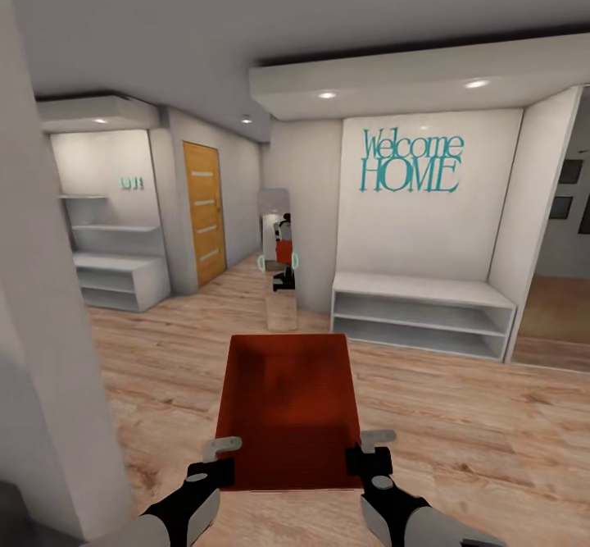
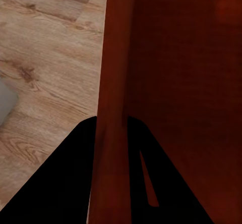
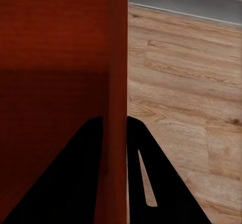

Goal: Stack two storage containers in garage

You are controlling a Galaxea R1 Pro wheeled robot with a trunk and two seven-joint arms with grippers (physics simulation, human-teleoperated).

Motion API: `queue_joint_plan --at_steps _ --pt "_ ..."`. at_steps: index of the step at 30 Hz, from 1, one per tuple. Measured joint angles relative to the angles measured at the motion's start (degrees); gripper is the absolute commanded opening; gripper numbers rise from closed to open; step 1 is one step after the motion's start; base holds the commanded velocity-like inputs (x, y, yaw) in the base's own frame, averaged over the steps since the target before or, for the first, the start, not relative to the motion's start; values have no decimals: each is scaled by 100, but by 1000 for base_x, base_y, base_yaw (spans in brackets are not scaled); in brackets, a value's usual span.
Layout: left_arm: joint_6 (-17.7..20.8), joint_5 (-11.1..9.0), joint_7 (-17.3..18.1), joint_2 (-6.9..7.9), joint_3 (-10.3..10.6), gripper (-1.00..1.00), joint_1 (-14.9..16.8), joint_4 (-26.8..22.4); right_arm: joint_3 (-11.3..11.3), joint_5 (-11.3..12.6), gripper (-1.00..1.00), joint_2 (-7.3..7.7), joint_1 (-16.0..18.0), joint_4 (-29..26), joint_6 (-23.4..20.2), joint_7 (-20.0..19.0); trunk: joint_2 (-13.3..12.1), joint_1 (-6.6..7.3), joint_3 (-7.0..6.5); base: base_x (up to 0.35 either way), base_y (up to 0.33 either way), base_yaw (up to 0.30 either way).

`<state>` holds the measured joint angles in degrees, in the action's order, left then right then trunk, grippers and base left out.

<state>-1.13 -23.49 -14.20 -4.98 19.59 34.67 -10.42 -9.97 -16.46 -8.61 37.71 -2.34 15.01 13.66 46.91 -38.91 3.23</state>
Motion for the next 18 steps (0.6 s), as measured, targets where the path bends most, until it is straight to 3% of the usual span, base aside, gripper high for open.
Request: queue_joint_plan --at_steps 12,18 --pt "-2 -6 2 0 0 -100 0 0 0 -5 -100 2 0 -2 -3 -6 0 0 0 323 0 4" --pt "-1 -11 -3 2 5 -100 -1 -4 1 -8 -100 1 1 -3 -4 -5 0 0 0 323 0 159"
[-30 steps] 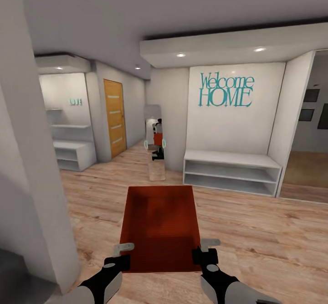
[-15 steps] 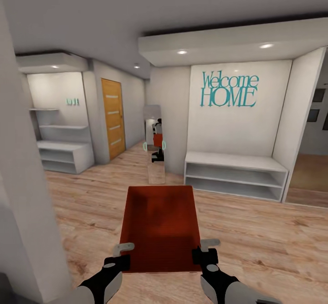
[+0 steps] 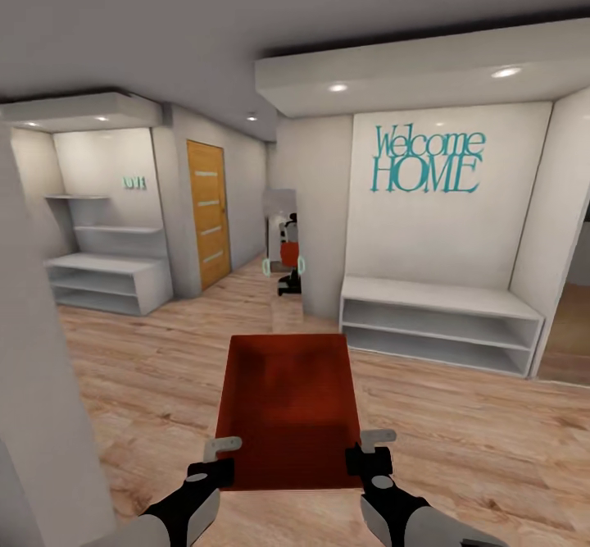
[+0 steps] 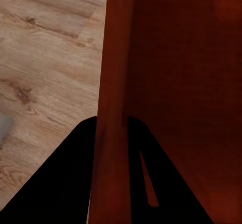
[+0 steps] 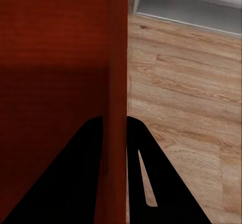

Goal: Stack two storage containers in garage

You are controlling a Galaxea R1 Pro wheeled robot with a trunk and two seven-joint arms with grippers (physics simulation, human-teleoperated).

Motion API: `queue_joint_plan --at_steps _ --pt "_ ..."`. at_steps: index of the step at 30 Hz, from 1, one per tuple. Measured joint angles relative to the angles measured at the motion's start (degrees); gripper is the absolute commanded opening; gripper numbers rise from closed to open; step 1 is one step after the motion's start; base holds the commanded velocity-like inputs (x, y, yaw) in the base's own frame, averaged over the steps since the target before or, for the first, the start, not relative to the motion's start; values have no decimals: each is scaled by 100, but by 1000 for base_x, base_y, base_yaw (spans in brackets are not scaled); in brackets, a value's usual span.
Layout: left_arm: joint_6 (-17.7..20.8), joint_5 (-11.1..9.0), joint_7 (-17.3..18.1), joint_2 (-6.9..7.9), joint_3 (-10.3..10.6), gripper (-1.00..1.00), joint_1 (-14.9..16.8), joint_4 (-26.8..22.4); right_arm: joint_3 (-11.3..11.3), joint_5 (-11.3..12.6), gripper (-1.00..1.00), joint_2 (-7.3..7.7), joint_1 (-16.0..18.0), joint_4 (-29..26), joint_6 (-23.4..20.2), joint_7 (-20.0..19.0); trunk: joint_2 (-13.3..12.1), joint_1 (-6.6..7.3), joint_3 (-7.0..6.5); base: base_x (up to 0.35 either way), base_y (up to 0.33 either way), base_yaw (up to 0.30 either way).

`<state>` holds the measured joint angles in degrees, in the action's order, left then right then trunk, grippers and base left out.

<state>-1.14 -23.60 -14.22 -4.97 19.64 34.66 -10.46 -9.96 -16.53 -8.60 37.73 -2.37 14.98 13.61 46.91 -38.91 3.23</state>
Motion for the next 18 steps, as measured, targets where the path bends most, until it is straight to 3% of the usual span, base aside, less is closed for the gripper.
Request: queue_joint_plan --at_steps 5,18 --pt "0 1 0 -1 1 -100 0 0 -3 1 -100 2 0 0 3 -3 0 0 0 323 0 154" --pt "-1 -10 2 -1 4 -100 0 5 0 -2 -100 1 0 1 -4 0 1 0 0 323 0 10"
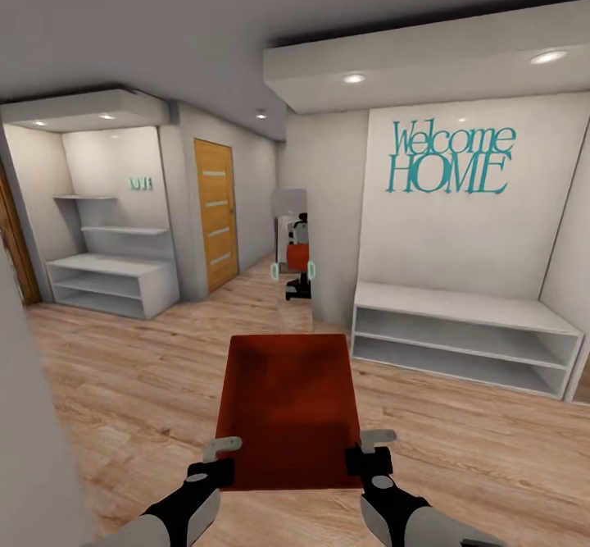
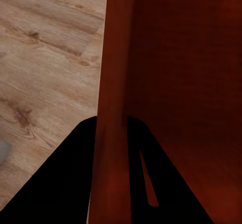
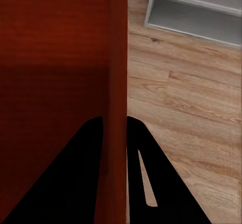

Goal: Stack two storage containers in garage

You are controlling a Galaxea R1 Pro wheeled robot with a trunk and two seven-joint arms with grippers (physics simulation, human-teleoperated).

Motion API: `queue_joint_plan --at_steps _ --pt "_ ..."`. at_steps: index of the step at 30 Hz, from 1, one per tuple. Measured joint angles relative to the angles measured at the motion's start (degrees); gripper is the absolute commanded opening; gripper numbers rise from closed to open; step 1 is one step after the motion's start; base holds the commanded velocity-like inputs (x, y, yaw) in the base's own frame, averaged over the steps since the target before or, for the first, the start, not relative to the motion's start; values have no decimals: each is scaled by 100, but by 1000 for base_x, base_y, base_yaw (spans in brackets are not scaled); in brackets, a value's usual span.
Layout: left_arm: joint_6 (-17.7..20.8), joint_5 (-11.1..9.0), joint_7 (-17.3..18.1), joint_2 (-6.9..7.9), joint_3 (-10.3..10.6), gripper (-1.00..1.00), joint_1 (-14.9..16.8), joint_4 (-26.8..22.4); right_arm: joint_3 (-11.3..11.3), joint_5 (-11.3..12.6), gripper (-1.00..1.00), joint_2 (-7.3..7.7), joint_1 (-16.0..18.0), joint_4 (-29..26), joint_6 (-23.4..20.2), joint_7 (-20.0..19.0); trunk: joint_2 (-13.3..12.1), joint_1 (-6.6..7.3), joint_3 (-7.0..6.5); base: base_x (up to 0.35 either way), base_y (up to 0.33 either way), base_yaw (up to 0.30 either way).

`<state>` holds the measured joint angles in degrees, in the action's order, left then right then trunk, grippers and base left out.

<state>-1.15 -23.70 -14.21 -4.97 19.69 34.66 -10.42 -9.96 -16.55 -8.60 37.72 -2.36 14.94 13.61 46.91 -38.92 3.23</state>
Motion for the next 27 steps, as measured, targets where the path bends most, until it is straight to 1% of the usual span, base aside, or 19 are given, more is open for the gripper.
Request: queue_joint_plan --at_steps 13,16,27 --pt "0 16 2 0 -10 -100 1 -2 9 14 -100 0 -1 -1 6 0 0 0 0 323 0 0" --pt "3 36 7 0 -21 -100 2 13 44 61 -100 -3 -2 12 10 7 0 0 0 323 0 0" --pt "13 74 11 -6 -45 -100 5 32 60 92 -100 1 -4 28 13 4 -1 0 0 323 0 0"
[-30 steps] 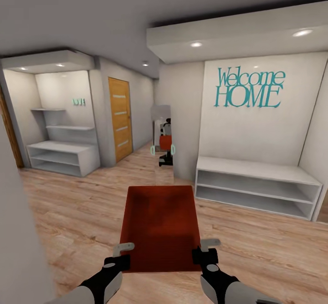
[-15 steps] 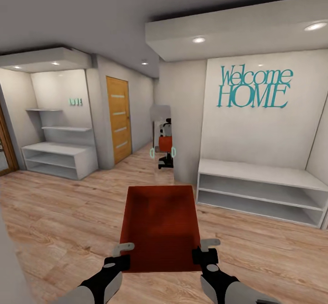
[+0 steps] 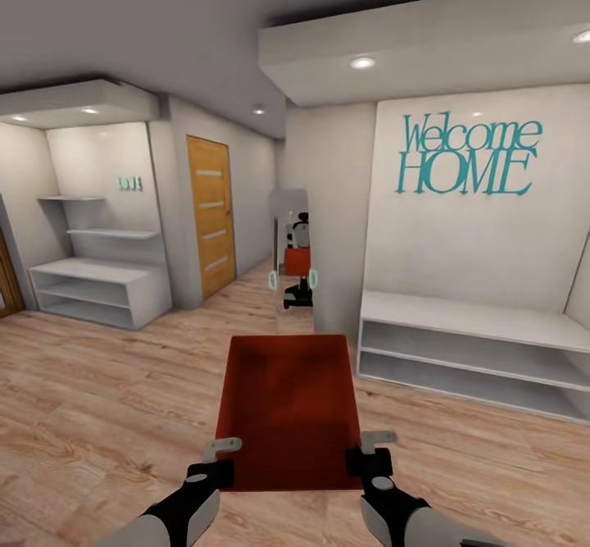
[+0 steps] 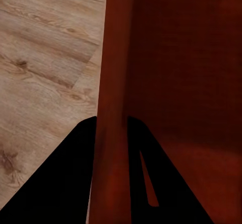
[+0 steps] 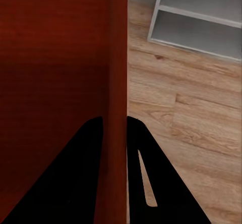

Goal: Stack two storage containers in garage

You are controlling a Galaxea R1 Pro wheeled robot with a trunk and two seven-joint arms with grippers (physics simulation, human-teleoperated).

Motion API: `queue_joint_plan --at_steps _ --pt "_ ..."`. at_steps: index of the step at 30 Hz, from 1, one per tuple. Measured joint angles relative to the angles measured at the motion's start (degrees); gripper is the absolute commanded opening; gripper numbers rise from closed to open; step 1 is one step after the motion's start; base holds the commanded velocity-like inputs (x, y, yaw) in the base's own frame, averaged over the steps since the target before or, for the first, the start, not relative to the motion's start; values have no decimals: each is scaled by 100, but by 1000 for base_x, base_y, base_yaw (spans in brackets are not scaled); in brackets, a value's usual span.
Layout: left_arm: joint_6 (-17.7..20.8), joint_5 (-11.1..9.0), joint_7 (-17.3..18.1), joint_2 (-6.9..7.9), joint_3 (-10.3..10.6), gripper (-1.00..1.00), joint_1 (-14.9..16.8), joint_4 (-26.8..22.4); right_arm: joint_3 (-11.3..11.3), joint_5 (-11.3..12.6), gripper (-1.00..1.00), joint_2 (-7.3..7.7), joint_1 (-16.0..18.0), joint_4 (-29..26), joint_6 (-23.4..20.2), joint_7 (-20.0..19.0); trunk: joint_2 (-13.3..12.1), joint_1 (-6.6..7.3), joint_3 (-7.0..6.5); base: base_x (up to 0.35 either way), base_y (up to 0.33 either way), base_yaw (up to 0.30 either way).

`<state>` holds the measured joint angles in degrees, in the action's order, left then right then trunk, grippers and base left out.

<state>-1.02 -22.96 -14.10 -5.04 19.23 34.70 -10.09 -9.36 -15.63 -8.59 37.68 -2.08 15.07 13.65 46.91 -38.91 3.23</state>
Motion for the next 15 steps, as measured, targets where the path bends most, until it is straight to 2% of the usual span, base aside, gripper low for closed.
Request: queue_joint_plan --at_steps 15 --pt "-6 -6 -2 -2 2 -100 0 2 0 -2 -100 0 0 -1 2 1 1 0 0 323 0 0"
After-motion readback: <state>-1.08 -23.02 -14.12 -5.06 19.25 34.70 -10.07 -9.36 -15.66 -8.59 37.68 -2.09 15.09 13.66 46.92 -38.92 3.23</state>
